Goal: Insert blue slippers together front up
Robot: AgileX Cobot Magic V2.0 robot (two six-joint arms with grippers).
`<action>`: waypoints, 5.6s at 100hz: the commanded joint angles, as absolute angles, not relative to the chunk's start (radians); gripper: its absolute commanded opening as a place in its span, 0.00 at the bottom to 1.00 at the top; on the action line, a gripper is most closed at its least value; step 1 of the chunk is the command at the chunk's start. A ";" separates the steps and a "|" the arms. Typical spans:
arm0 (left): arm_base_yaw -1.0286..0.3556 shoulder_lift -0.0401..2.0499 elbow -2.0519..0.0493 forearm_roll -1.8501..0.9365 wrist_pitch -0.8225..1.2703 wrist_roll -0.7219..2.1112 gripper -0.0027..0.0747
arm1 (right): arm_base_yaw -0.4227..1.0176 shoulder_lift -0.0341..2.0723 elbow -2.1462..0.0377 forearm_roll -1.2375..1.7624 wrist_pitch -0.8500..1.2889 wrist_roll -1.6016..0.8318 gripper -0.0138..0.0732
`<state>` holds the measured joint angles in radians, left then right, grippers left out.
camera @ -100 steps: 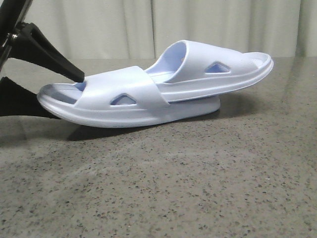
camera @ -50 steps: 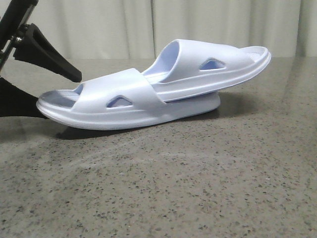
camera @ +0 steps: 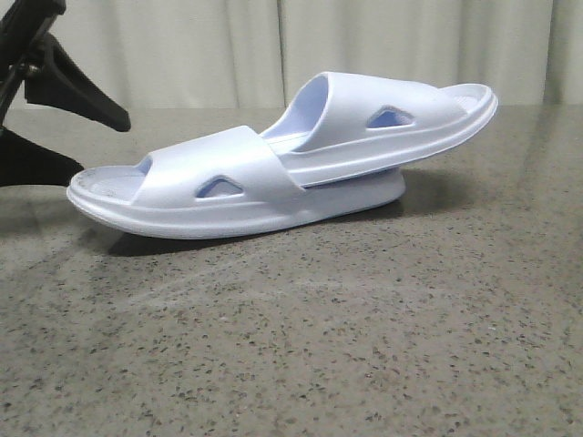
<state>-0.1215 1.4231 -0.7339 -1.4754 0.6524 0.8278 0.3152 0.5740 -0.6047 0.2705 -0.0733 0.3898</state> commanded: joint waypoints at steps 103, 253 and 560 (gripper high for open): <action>0.030 0.962 -0.873 -1.639 0.490 1.556 0.54 | 0.255 0.617 -0.633 0.161 -0.137 -0.198 0.62; -0.074 0.405 -0.312 -1.616 0.238 1.555 0.15 | 0.077 0.214 -0.309 0.132 -0.017 -0.220 0.16; -0.154 -0.033 0.012 -0.039 -0.022 0.128 0.06 | 0.077 0.214 -0.309 0.134 -0.015 -0.220 0.04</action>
<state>-0.1459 -0.0037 0.0008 -0.0339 0.0440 0.1380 0.0782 0.2084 -0.2795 0.1421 0.0586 -0.2108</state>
